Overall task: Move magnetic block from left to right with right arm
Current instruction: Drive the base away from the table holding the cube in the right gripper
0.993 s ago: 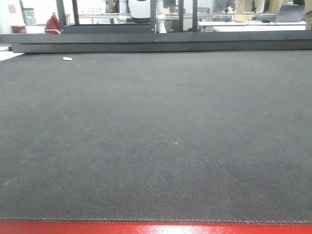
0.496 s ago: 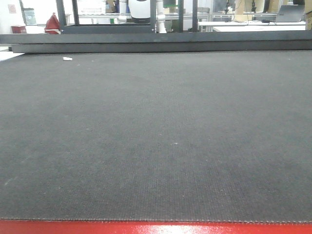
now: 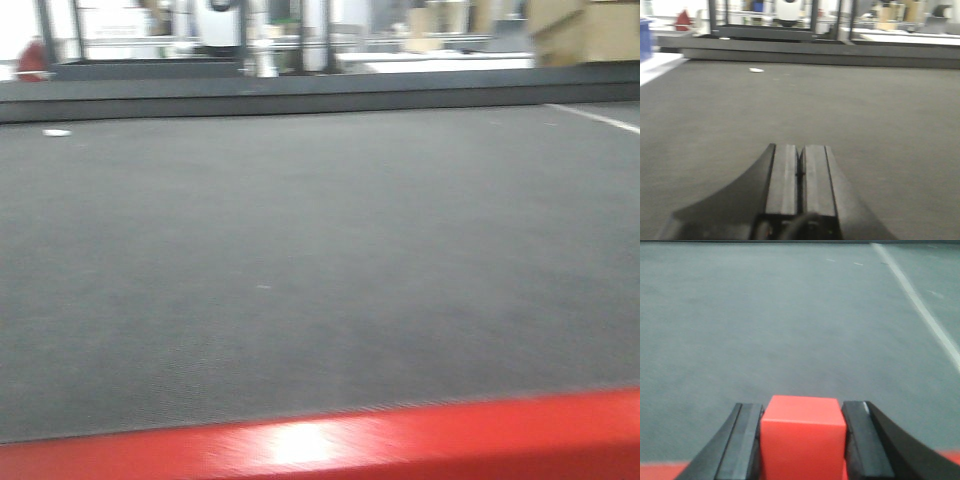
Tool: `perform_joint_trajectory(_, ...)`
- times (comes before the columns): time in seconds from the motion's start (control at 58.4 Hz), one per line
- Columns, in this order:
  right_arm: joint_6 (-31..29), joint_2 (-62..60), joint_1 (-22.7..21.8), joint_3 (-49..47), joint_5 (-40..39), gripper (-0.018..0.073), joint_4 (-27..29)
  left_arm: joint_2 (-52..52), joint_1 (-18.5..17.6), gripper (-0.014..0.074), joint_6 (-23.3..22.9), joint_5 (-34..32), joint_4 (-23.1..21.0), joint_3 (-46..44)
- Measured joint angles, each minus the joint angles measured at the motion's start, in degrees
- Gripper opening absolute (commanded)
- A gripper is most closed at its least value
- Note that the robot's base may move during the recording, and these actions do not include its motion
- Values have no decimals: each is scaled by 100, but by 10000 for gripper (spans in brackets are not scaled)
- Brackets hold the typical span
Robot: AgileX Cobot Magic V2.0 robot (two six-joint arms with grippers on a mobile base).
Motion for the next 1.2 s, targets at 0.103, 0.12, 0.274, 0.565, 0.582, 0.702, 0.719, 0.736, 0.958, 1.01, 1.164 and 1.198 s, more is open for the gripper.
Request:
perform_joint_trajectory(0.103, 0, 0, 0, 0, 0, 234, 0, 0, 0, -126, 0, 0, 0, 0)
perform_joint_trajectory(0.12, 0, 0, 0, 0, 0, 234, 0, 0, 0, -126, 0, 0, 0, 0)
perform_joint_trajectory(0.274, 0, 0, 0, 0, 0, 234, 0, 0, 0, -126, 0, 0, 0, 0)
perform_joint_trajectory(0.565, 0, 0, 0, 0, 9, 234, 0, 0, 0, -126, 0, 0, 0, 0)
perform_joint_trajectory(0.582, 0, 0, 0, 0, 9, 234, 0, 0, 0, -126, 0, 0, 0, 0)
perform_joint_trajectory(0.702, 0, 0, 0, 0, 9, 234, 0, 0, 0, -126, 0, 0, 0, 0)
perform_joint_trajectory(0.719, 0, 0, 0, 2, 9, 234, 0, 0, 0, -126, 0, 0, 0, 0)
perform_joint_trajectory(0.736, 0, 0, 0, 2, 9, 234, 0, 0, 0, -126, 0, 0, 0, 0)
perform_joint_trajectory(0.958, 0, 0, 0, 12, 9, 234, 0, 0, 0, -126, 0, 0, 0, 0)
perform_joint_trajectory(1.01, 0, 0, 0, 12, 9, 234, 0, 0, 0, -126, 0, 0, 0, 0)
perform_joint_trajectory(1.164, 0, 0, 0, 12, 11, 234, 0, 0, 0, -126, 0, 0, 0, 0)
perform_joint_trajectory(1.198, 0, 0, 0, 12, 11, 234, 0, 0, 0, -126, 0, 0, 0, 0)
